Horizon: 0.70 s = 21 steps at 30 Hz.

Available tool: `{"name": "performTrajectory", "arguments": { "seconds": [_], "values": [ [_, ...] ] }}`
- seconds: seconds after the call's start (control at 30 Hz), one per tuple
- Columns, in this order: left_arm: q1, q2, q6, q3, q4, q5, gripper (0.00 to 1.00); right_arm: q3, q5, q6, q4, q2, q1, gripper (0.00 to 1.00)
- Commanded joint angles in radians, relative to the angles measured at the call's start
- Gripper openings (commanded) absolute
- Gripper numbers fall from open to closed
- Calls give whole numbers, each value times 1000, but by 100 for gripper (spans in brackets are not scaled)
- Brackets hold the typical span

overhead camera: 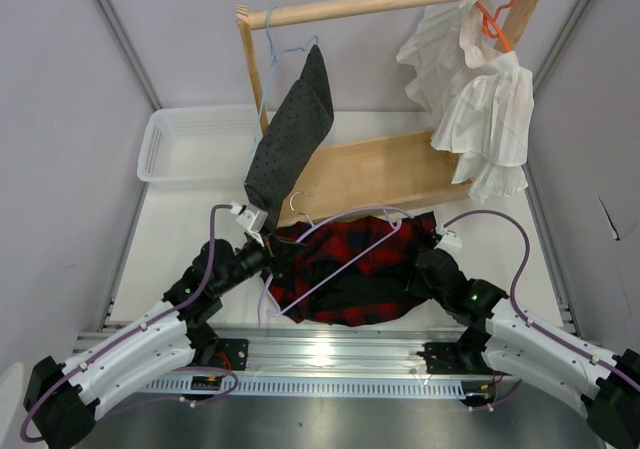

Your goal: Place the skirt on the hanger

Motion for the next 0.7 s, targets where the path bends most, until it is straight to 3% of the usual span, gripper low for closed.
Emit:
{"name": "performTrajectory", "arguments": {
  "seconds": [0.0,0.4,0.67],
  "values": [
    [-11,-13,3,25,50,-15,0,2,34,-6,25,-7,-6,32],
    [-22,-25,-5,29,41,-38,0,77,96,39,-103,46,0,30],
    [-25,-31,3,35,38,-32,0,65,99,51,-63,69,14,32]
  ]
}}
